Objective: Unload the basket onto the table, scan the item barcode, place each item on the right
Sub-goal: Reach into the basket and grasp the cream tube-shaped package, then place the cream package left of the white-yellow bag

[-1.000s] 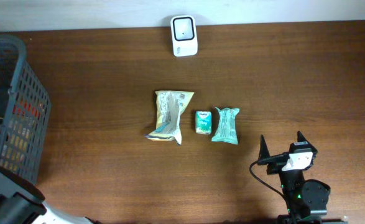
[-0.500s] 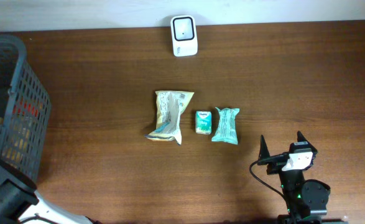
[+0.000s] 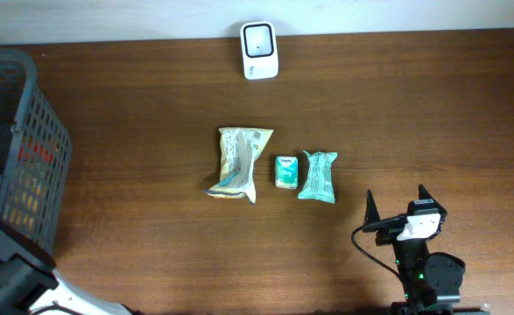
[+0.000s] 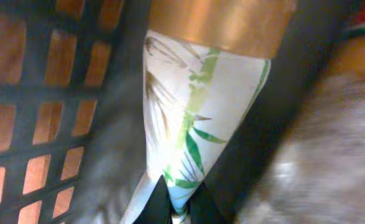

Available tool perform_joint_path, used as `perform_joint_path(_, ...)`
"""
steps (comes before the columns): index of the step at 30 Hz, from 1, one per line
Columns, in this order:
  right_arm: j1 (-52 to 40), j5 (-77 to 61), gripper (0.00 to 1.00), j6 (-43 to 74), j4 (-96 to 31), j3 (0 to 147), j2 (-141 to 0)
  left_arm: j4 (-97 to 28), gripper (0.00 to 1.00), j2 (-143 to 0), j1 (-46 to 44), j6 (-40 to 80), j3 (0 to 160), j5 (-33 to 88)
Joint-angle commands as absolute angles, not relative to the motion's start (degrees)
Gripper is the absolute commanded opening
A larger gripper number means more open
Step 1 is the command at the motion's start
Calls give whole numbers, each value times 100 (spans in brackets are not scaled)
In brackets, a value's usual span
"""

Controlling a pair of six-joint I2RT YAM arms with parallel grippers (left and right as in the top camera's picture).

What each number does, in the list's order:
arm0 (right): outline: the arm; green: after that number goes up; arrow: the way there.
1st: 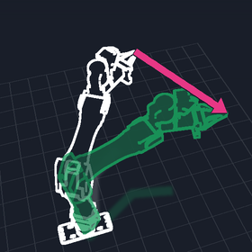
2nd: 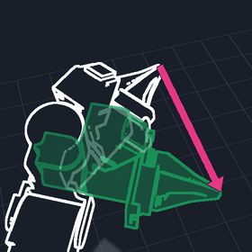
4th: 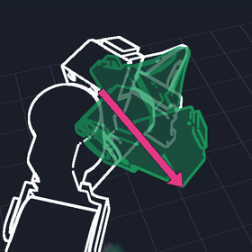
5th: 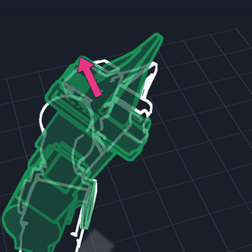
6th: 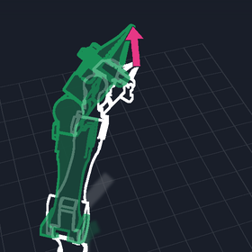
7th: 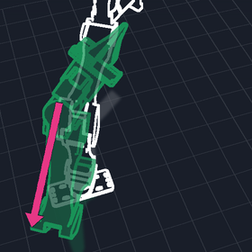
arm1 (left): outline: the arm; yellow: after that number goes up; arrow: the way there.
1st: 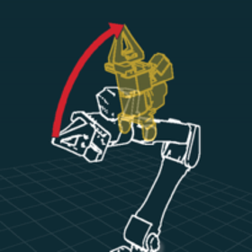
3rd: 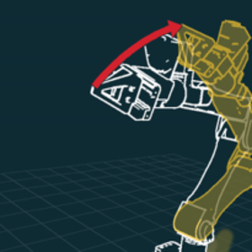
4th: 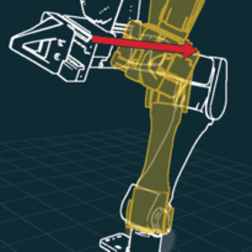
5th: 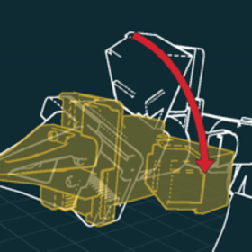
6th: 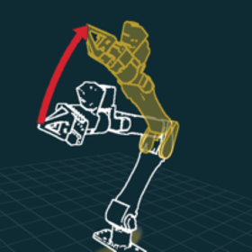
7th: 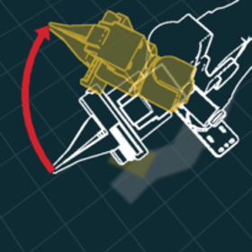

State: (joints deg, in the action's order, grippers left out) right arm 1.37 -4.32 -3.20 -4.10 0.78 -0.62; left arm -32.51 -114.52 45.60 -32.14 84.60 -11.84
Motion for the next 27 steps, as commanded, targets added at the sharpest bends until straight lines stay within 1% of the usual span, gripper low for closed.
perform_joint_path(1,152,-381,99,-316,-408,32,-19,-3179,0,-10475,4091,-3173,8792,-993)
perform_joint_path(4,152,-381,99,-316,-408,32,-19,-2864,0,-9826,3841,-2947,8827,-1160)
perform_joint_path(6,152,-381,99,-316,-408,32,-19,-2447,0,-9303,3754,-2279,8829,-1505)
perform_joint_path(9,152,-381,99,-316,-408,32,-19,-2034,0,-8530,3750,-1457,8829,-1496)
perform_joint_path(12,152,-381,99,-316,-408,32,-19,-2071,0,-7824,3588,-788,8829,-1389)
perform_joint_path(14,152,-381,99,-316,-408,32,-19,-2436,0,-7301,3216,-373,8829,-919)
perform_joint_path(17,152,-381,99,-316,-408,32,-19,-3065,0,-6882,2655,161,8829,-102)
perform_joint_path(19,152,-381,99,-316,-408,32,-19,-3675,0,-6729,1861,478,8829,475)
perform_joint_path(22,152,-381,99,-316,-408,32,-19,-4440,0,-6831,851,532,8823,580)
perform_joint_path(24,152,-384,99,-316,-408,32,-19,-4941,0,-7006,340,541,8820,580)
perform_joint_path(27,152,-384,99,-316,-408,32,-19,-5553,0,-7430,-180,727,8820,506)
